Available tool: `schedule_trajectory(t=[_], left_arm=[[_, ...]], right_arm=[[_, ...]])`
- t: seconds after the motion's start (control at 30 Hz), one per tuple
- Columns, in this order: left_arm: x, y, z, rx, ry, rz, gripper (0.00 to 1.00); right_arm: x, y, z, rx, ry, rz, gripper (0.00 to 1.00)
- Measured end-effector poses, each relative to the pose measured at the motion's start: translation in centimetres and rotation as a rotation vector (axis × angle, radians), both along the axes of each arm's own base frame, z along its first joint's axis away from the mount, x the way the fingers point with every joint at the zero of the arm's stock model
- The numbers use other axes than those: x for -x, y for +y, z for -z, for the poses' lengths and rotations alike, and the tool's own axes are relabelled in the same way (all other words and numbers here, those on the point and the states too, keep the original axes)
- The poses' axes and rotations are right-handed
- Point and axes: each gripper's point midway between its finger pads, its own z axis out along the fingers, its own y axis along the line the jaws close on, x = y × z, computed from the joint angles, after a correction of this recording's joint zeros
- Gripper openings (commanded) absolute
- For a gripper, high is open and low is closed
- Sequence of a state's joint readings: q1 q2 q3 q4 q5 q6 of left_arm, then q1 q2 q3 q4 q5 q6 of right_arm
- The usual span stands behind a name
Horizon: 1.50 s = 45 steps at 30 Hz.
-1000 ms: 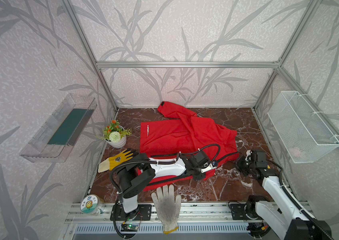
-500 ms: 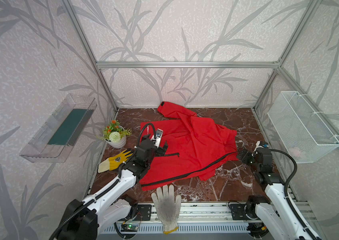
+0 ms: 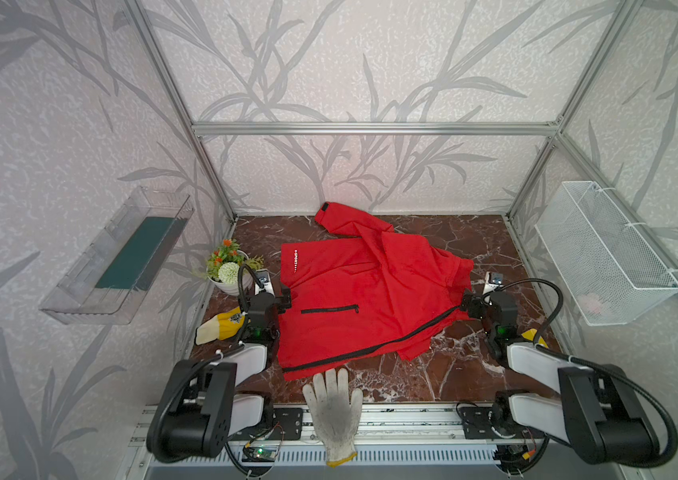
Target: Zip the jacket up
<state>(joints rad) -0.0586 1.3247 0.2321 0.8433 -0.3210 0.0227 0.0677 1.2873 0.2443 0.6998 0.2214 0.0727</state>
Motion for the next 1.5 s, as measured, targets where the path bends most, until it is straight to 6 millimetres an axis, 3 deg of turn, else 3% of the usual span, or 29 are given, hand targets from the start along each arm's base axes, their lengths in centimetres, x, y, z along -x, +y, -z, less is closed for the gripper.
schedule_trajectory(t=[0.23,0.3,0.5,0.7,1.13,1.23,1.4,1.5], left_arm=[[-1.8,-0.6,2.0,0.026,-0.031,0.028,0.99],[-1.6,-0.7,3.1,0.030,-0.006,0.035,0.99],[-2.6,-0.3,1.2,0.029,-0.064,0.007,0.99],[-4.1,0.1,0.0,0.026,-0.074,-0.023,0.99],[-3.5,1.0,0.5,0.034,-0.064,-0.068,0.99],[-3.1,0.0,1.1,0.035,-0.056,-0.001,0.99],[-2.9,1.1,1.1,0.083,-0.057,0.020,0.99],[-2.9,-0.4,0.7,0.083,-0.086,0.081,0.99]], right_arm=[[-2.2,1.8,1.4,0.039,-0.022,-0.086,0.99],[-3.1,2.2,1.7,0.046,-0.028,-0.104,0.99],[-4.6,2.5,0.0,0.056,-0.055,-0.112,0.99],[-4.5,2.6,0.4,0.061,-0.035,-0.119,0.99],[-4.5,2.6,0.6,0.062,-0.023,-0.119,0.99],[-4.5,2.6,0.6,0.062,-0.023,-0.119,0.99],[-4.5,2.6,0.6,0.062,-0.023,-0.119,0.99],[-4.5,2.6,0.6,0.062,-0.023,-0.120,0.99]])
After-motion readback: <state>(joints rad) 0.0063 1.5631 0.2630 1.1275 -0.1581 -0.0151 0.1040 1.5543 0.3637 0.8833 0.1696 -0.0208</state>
